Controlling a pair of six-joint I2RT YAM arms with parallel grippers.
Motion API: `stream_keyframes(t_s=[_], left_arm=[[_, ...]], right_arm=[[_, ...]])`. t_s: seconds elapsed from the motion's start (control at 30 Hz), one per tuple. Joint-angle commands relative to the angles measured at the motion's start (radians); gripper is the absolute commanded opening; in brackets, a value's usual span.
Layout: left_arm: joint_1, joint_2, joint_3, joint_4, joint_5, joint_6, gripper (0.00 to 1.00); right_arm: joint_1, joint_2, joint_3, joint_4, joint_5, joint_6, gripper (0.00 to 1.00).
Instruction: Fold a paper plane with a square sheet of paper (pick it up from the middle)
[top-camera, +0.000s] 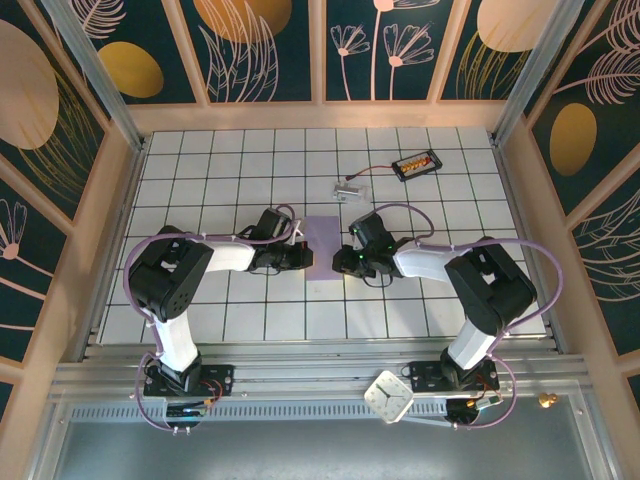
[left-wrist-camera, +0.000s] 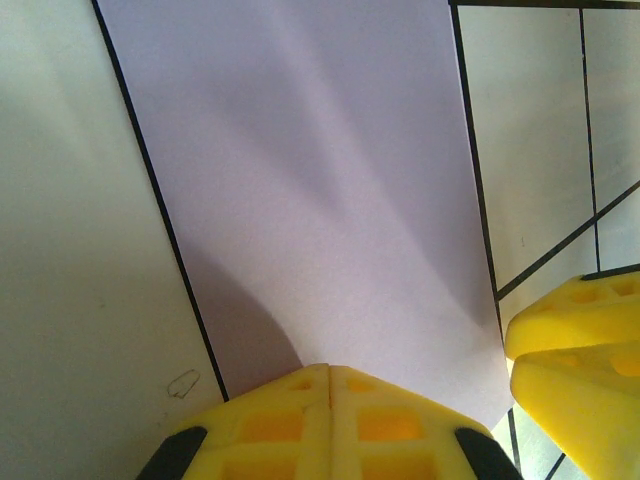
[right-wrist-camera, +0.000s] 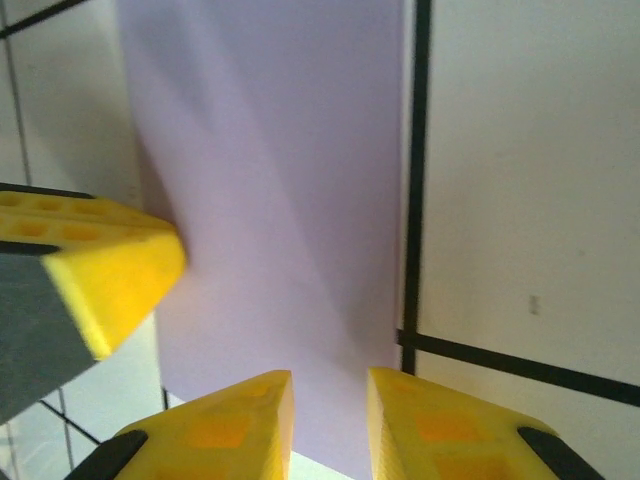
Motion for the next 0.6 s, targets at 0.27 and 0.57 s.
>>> stream_keyframes(t_s=[0.27,0.57], left_arm=[[0.01,0.046,-0.05,-0.134,-0.134,0.029,0.0],[0.011,0.042,-0.057,-0.129,-0.13,0.025,0.0]], right_arm=[[0.031,-0.004,-0.005,-0.024,0.023,0.015,0.27],[0.025,0.005,-0.006,0.072,-0.033,0.03,0.27]])
